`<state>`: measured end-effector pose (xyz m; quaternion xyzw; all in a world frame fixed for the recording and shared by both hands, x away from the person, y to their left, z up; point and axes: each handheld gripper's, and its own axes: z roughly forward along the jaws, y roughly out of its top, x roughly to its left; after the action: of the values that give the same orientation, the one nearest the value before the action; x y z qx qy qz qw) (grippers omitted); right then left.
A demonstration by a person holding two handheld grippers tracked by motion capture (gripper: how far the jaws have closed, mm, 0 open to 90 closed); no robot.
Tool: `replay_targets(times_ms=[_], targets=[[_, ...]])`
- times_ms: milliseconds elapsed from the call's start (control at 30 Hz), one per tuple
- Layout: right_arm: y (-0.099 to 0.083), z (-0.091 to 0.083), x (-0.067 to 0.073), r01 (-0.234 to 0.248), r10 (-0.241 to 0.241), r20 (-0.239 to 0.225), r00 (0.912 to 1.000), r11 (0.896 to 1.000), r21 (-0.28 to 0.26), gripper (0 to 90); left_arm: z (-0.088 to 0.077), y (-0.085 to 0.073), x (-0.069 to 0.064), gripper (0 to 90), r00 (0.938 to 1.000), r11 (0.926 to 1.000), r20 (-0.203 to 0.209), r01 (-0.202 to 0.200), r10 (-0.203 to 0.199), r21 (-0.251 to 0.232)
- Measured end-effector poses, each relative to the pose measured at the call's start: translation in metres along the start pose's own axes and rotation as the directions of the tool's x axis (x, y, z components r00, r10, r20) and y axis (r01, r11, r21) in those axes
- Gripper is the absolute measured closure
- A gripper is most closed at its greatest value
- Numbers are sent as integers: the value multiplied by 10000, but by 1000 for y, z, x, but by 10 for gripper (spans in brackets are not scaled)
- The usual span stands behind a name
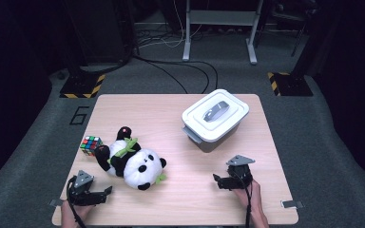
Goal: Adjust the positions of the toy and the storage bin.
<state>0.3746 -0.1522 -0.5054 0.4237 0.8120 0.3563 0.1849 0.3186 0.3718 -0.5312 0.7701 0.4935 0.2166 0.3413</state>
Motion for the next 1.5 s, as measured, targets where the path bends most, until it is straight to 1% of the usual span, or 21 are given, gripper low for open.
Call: replay_targets(times_ms=[33,67,133,300,367,467,533,600,667,733,800,867,933,1000,1067,1100,1133,1267,1333,1433,1500], targets=[[6,-4,1,42,-41,66,10000,9998,-186,132,0,0,0,102,10000,10000,-10,-4,4,-1],[14,-11,2,29,-27,53,10000,9994,-343,132,-1,1,0,102,10000,9999,39,-26,25,127],[25,-20,2,56,-52,74,10000,9983,-586,133,0,0,0,102,10000,10000,-13,12,-12,-15],[58,-40,1,253,-239,130,9996,9925,-1193,138,0,0,0,102,10000,10000,-20,15,-15,-8],[71,-45,0,384,-344,325,9989,9903,-1336,139,0,0,0,102,10000,10000,-32,27,-27,-17],[90,-46,-3,418,-371,342,9987,9881,-1482,140,1,0,0,104,10000,10000,-69,51,-51,-16],[101,-43,-6,355,-310,321,9990,9880,-1502,141,0,1,0,104,10000,9999,-26,56,-55,114],[112,-37,-9,229,-199,208,9996,9876,-1553,142,0,1,0,104,10000,9999,-28,58,-58,112],[119,-31,-10,149,-128,153,9998,9886,-1498,142,0,1,0,104,10000,9999,-29,57,-57,111],[126,-24,-11,229,-203,198,9996,9897,-1410,147,1,1,0,105,9999,10000,-66,86,-87,-7],[133,-15,-14,154,-122,265,9996,9921,-1246,170,1,1,0,108,9999,9999,-74,113,-113,-29],[138,-7,-18,-134,163,228,9996,9926,-1210,204,1,1,0,109,9999,9999,-85,107,-108,-28],[142,0,-22,-435,477,334,9983,9922,-1166,251,1,1,0,109,9999,9999,-92,116,-116,-25],[146,6,-27,-767,828,427,9956,9887,-1285,295,1,1,-1,111,9997,9998,-147,202,-202,-33],[150,9,-30,-872,990,867,9913,9877,-1298,314,1,1,-1,112,9996,9997,-189,232,-233,-53],[151,10,-31,-962,1087,854,9904,9857,-1384,350,1,1,-1,112,9996,9997,-191,229,-230,-51],[153,11,-32,-1093,1204,715,9902,9837,-1426,353,1,1,-1,112,9995,9997,-210,220,-221,-51],[158,16,-34,-1038,1197,942,9883,9819,-1585,389,1,1,-1,113,9995,9997,-198,225,-226,-50],[160,20,-35,-1084,1241,912,9881,9811,-1604,403,1,1,-1,113,9995,9997,-197,226,-227,-50],[163,25,-37,-1313,1503,942,9841,9744,-1825,419,1,1,0,117,9994,9996,-202,271,-273,-88],[165,28,-39,-1516,1712,870,9814,9689,-1957,426,0,1,1,124,9993,9995,-206,302,-301,48]])
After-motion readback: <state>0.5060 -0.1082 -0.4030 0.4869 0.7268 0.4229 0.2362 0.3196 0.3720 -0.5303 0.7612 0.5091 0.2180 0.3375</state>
